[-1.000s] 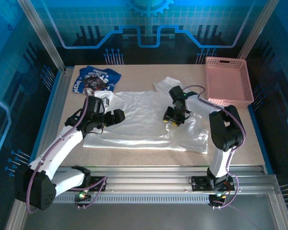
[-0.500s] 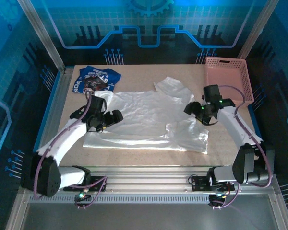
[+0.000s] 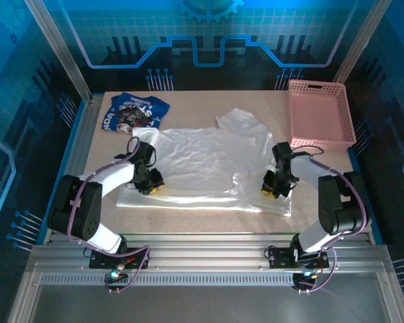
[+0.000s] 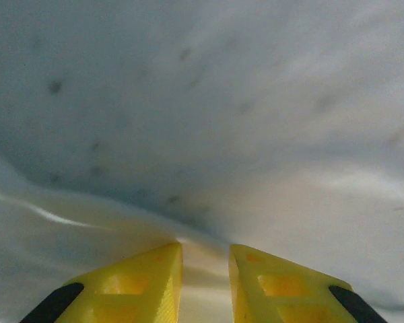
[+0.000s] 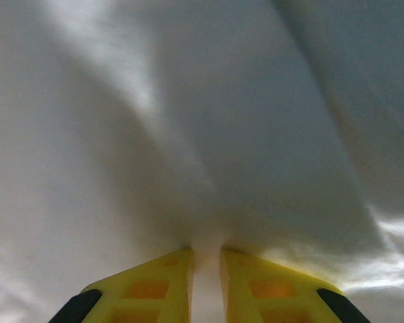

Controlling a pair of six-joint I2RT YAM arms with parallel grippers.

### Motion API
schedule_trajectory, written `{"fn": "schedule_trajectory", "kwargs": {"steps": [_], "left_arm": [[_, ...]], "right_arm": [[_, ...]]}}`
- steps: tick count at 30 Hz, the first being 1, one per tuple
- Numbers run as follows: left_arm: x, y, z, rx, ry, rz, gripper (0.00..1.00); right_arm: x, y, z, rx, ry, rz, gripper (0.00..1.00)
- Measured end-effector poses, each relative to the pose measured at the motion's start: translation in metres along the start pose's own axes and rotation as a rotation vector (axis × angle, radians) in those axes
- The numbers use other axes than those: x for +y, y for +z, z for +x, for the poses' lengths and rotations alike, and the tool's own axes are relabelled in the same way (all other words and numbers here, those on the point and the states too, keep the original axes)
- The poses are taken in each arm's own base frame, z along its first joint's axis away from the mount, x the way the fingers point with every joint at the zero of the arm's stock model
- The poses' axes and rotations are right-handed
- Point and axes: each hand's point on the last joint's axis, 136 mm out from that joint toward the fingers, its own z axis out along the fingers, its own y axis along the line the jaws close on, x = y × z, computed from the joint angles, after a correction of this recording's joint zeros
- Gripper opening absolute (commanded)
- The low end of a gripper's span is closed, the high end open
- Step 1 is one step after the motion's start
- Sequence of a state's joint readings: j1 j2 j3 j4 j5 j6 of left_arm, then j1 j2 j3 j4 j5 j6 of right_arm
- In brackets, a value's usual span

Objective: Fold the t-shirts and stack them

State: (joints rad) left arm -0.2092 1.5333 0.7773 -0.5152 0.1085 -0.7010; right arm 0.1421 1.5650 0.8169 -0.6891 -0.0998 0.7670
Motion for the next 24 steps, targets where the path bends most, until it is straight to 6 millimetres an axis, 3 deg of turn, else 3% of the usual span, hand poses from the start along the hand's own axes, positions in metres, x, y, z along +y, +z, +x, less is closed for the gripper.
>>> {"fn": "schedule_trajectory", "kwargs": {"steps": [5, 14, 17, 21, 24], "left_arm": [[0.002, 0.004, 0.019, -0.005, -0.023, 0.028, 0.27], [-0.014, 0.006, 0.051, 0.025, -0.049, 0.088, 0.28], [-0.015, 0.004, 0.065, 0.060, -0.051, 0.080, 0.33], [-0.011, -0.015, 0.074, 0.090, -0.059, 0.036, 0.59], [-0.040, -0.050, 0.054, 0.044, -0.037, 0.087, 0.70]], "right_arm": [[-0.018, -0.003, 0.005, -0.019, 0.013, 0.058, 0.20], [-0.063, -0.012, 0.011, -0.027, 0.121, 0.136, 0.23], [-0.068, -0.014, 0.010, -0.028, 0.138, 0.143, 0.26], [-0.052, -0.031, -0.003, -0.075, 0.104, 0.089, 0.42], [-0.013, -0.073, -0.032, -0.198, 0.034, -0.029, 0.58]]}}
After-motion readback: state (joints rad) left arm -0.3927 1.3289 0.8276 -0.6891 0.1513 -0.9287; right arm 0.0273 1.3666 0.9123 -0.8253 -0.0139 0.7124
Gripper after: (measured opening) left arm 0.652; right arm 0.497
